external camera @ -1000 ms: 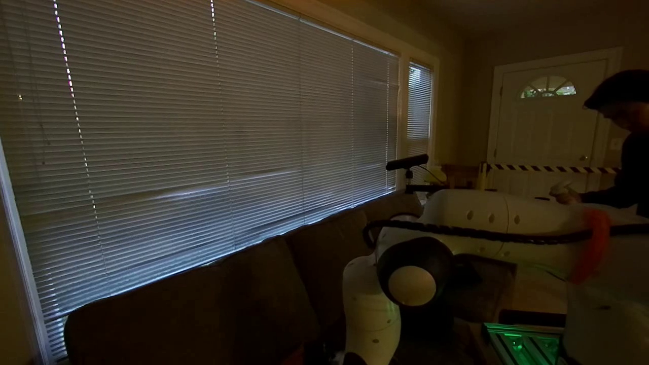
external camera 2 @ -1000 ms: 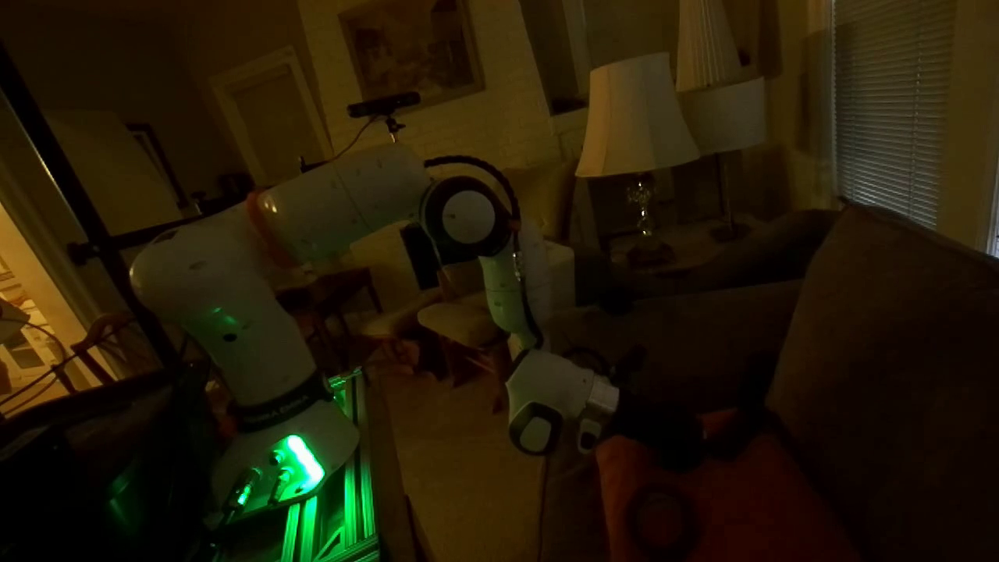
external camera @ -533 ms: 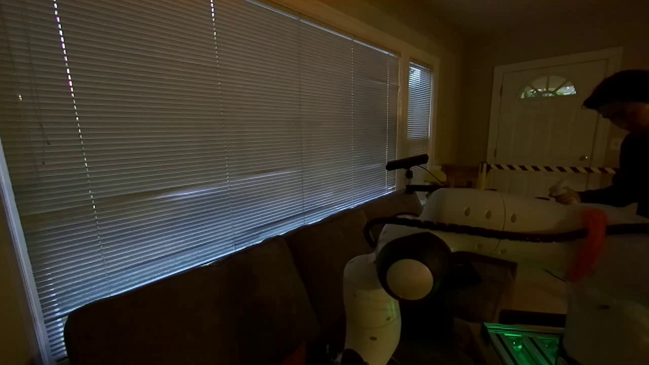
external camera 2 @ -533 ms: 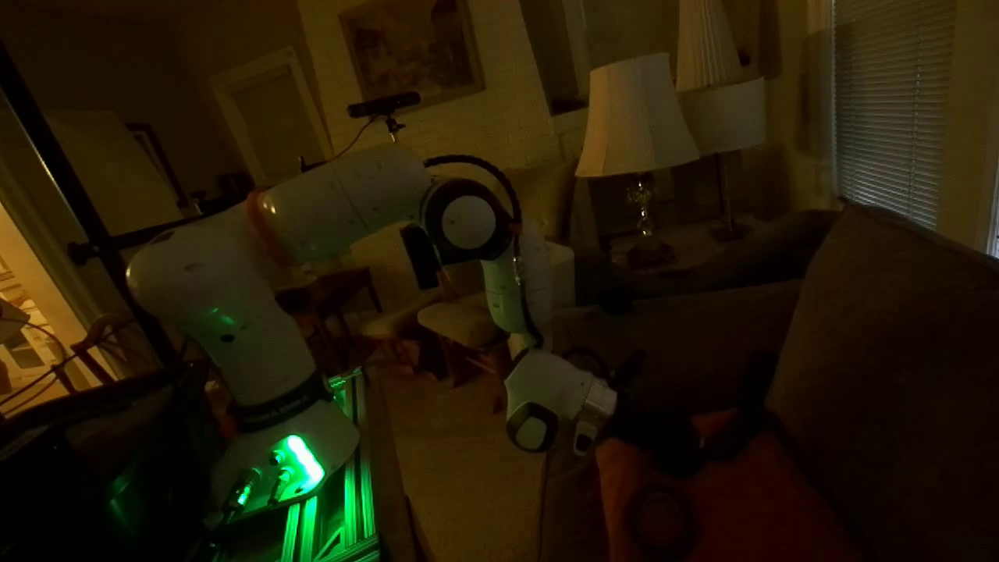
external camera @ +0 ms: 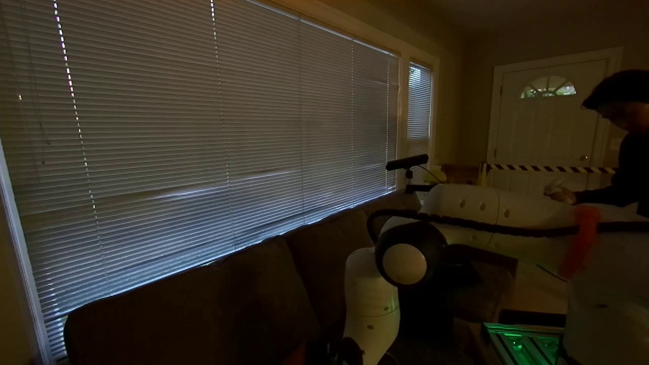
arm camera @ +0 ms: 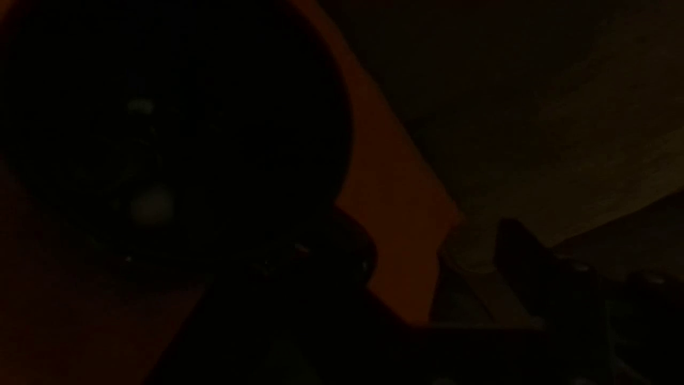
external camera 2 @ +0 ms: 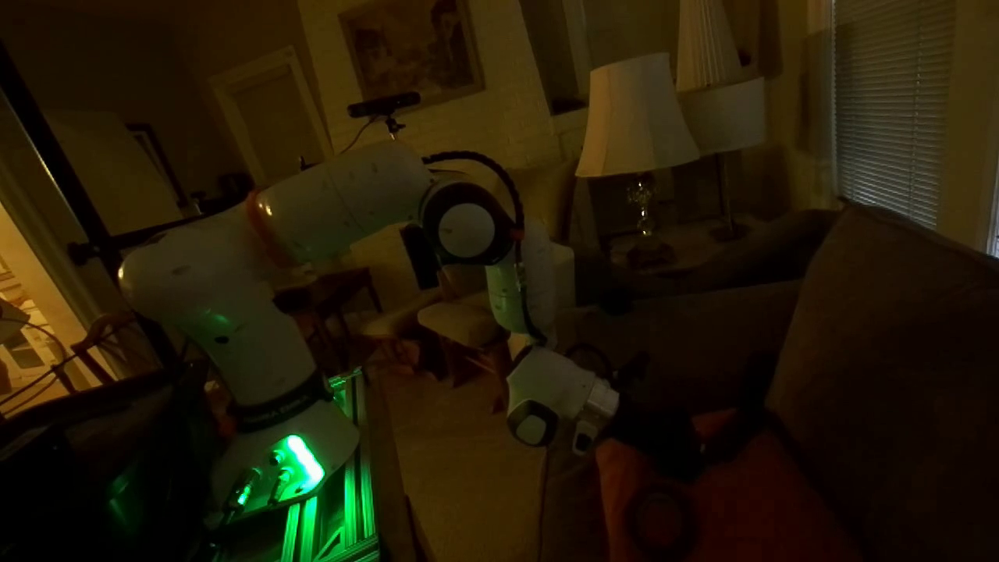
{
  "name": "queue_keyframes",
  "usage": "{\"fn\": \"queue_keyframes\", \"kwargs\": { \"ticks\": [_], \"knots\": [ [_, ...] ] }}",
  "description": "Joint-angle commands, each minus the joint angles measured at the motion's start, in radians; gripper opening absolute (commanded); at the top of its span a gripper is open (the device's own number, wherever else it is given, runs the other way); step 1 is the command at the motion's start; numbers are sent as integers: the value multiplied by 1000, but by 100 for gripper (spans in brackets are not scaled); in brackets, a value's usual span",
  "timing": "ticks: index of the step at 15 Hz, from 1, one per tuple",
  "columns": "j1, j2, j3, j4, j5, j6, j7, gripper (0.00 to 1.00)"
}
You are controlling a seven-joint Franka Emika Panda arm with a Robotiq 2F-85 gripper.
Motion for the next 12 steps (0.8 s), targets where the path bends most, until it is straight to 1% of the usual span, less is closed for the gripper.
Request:
{"fn": "queue_keyframes", "kwargs": {
  "ticks": [1,4,7,8,10,11,12],
  "knots": [
    [-48,-5,26,4,24,8,-29,77],
    [-76,-20,30,1,17,7,-22,79],
    [-100,-37,53,-13,-14,-24,-6,83],
    [-109,-45,66,-23,-31,-40,3,87],
    [-117,-56,79,-30,-34,-51,3,86],
    [-129,-67,91,-39,-42,-58,15,88],
    [-146,-79,106,-52,-62,-69,37,87]
  ]
}}
